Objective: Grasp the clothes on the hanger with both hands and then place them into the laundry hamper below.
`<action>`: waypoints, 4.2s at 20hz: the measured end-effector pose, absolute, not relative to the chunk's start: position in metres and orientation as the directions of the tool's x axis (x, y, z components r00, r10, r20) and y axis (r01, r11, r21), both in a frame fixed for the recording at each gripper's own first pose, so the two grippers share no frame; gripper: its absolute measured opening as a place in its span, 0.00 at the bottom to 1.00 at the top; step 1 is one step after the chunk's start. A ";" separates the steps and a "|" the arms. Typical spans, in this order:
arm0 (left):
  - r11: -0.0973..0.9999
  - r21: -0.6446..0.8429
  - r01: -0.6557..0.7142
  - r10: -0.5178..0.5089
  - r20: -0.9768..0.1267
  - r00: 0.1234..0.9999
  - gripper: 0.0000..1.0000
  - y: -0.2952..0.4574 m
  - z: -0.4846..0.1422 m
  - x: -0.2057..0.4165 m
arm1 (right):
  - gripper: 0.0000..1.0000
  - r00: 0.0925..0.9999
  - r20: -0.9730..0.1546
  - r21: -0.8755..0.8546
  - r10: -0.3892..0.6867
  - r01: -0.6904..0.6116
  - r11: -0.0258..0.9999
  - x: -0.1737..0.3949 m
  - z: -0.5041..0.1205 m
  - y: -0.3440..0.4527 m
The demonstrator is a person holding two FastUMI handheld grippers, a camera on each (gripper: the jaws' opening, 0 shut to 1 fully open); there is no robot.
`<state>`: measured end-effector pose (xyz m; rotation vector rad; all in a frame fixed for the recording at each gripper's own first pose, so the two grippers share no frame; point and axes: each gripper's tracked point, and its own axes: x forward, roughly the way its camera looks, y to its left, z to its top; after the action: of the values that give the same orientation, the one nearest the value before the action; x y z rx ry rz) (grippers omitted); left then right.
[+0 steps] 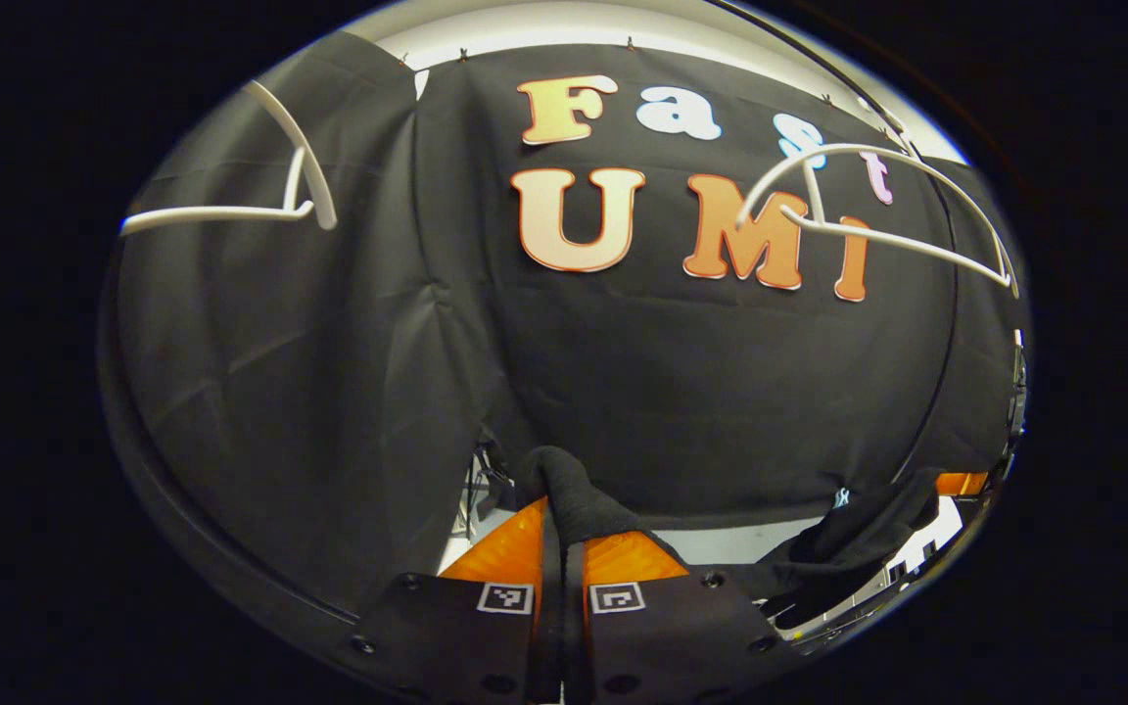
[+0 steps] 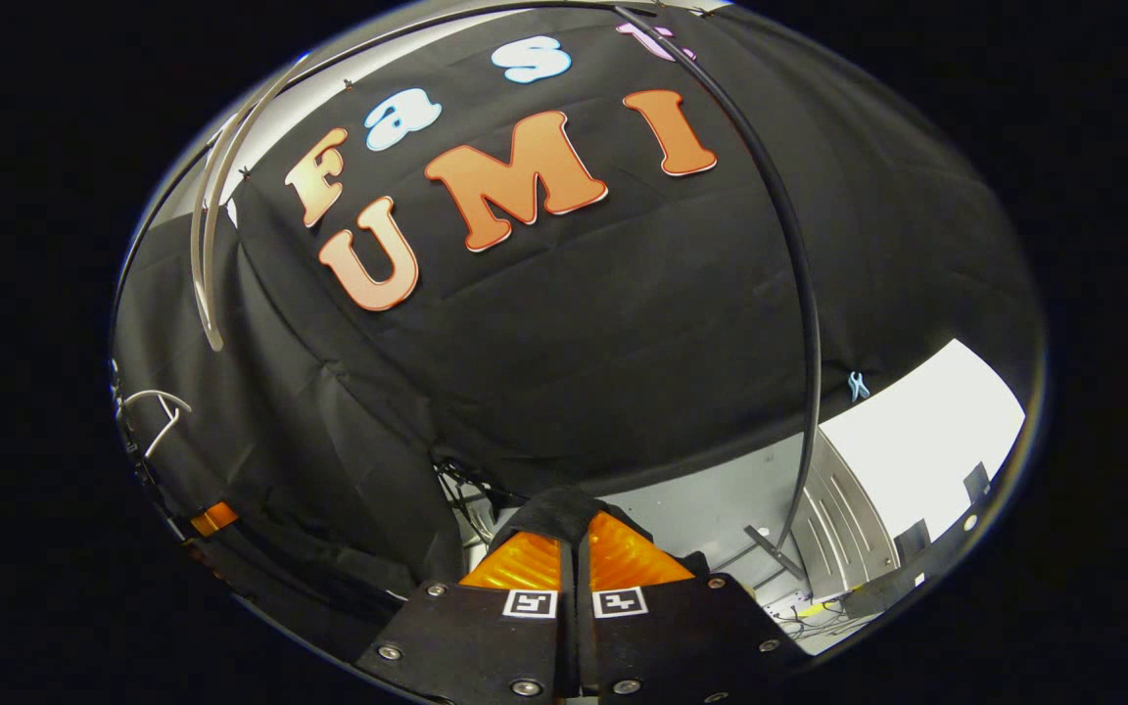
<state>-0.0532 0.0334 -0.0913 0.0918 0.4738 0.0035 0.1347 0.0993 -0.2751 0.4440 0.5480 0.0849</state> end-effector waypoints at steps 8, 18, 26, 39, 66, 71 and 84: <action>0.986 0.078 0.148 -0.078 -0.571 0.817 0.07 0.005 -0.120 -0.068 | 0.00 0.825 -0.536 0.424 0.177 0.083 0.902 0.126 -0.314 0.092; 0.963 0.042 0.266 -0.162 -0.697 0.699 0.07 -0.029 -0.161 -0.084 | 0.00 0.777 -0.606 0.409 0.170 0.120 0.905 0.128 -0.367 0.098; 0.954 0.013 0.299 -0.176 -0.784 0.595 0.07 -0.063 -0.218 -0.089 | 0.00 0.719 -0.672 0.364 0.177 0.112 0.925 0.125 -0.409 0.114; 0.957 0.043 0.289 -0.110 -0.864 0.492 0.23 -0.061 -0.271 -0.108 | 0.00 0.623 -0.759 0.311 0.189 0.092 0.946 0.119 -0.461 0.136; 0.993 0.082 0.080 0.006 -0.738 0.675 1.00 -0.058 -0.187 -0.123 | 0.94 0.692 -0.718 0.263 0.078 0.165 0.951 0.099 -0.389 -0.008; 0.995 0.100 0.027 0.049 -0.687 0.725 1.00 -0.054 -0.155 -0.131 | 0.94 0.709 -0.702 0.268 0.063 0.182 0.946 0.091 -0.366 -0.053; 0.996 0.087 -0.025 0.061 -0.444 0.894 1.00 -0.064 -0.014 -0.140 | 0.94 0.850 -0.522 0.154 -0.068 0.172 0.973 0.091 -0.223 -0.165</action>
<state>-0.1404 -0.0642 -0.0143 0.0797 0.4628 0.0442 0.0908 -0.1650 -0.2226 0.1987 0.5407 -0.1272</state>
